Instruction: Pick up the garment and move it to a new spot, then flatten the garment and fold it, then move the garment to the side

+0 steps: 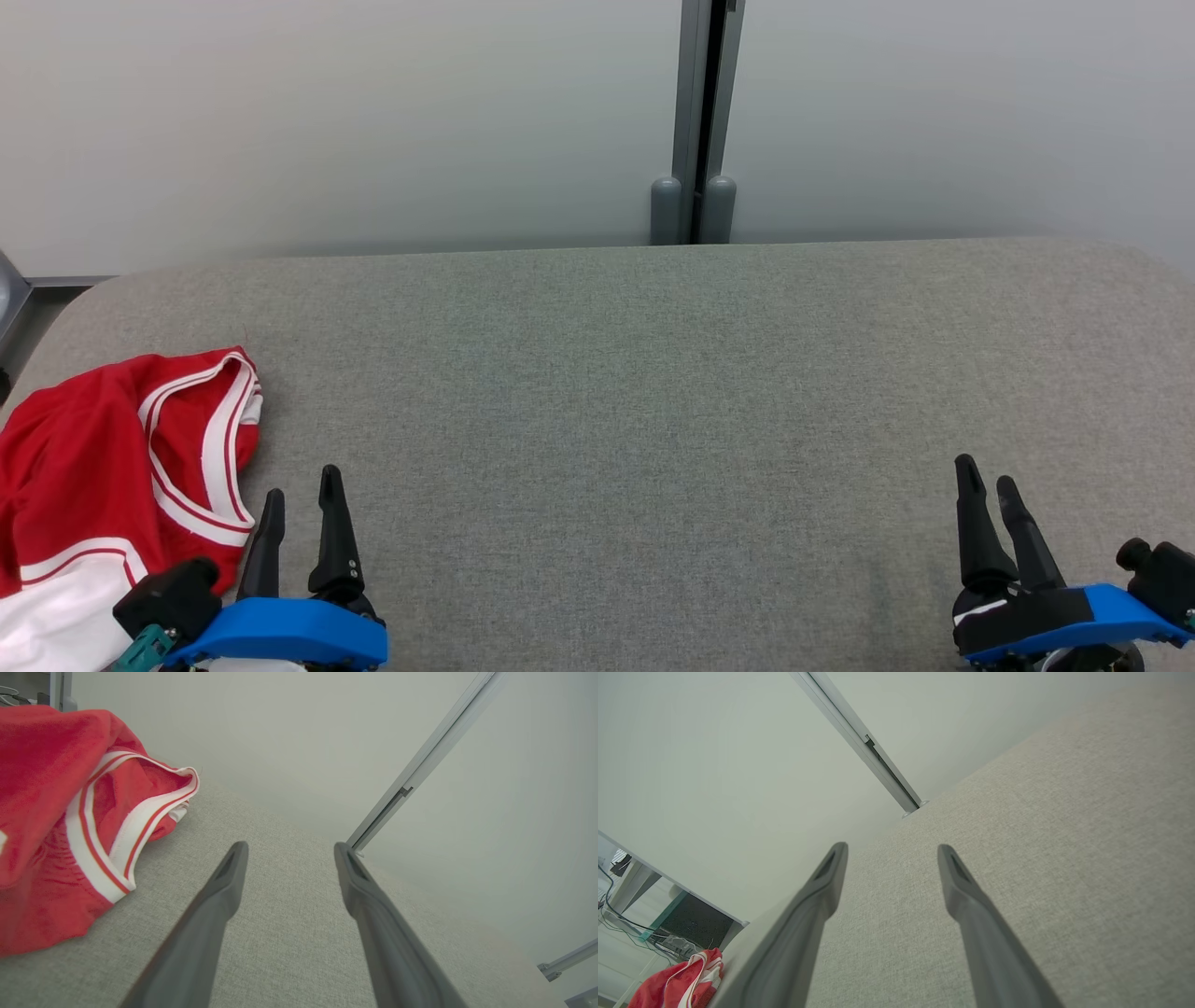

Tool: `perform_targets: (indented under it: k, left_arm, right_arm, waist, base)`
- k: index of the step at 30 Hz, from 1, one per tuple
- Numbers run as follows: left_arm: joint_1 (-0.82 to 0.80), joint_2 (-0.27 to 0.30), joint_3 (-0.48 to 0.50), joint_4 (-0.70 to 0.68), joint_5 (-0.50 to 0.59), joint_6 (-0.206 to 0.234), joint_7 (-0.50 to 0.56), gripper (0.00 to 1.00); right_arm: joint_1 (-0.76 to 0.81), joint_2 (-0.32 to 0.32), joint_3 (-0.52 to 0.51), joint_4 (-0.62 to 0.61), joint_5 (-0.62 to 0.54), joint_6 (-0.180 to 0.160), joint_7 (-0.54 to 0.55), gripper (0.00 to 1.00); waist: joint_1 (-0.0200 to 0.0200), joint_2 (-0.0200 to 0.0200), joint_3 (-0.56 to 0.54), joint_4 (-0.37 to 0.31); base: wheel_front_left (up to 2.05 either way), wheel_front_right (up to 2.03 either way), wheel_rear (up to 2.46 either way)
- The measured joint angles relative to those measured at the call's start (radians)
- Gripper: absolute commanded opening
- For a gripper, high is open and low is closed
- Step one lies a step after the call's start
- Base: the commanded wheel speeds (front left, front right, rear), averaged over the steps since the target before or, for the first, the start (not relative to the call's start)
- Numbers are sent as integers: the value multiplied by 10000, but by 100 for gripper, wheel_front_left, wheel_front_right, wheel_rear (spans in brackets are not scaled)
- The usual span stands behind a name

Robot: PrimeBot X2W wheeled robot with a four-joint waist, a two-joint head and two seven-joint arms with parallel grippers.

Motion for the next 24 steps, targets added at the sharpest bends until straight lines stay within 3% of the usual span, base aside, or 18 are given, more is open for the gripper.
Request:
perform_targets:
  k: [24]
  left_arm:
    - [33,38,-276,267,2460,58,-608,100]
  right_arm:
    - [56,-13,196,-25,-2209,2,-614,100]
  waist:
    - [0,0,-10,65]
  base:
    - [0,0,0]
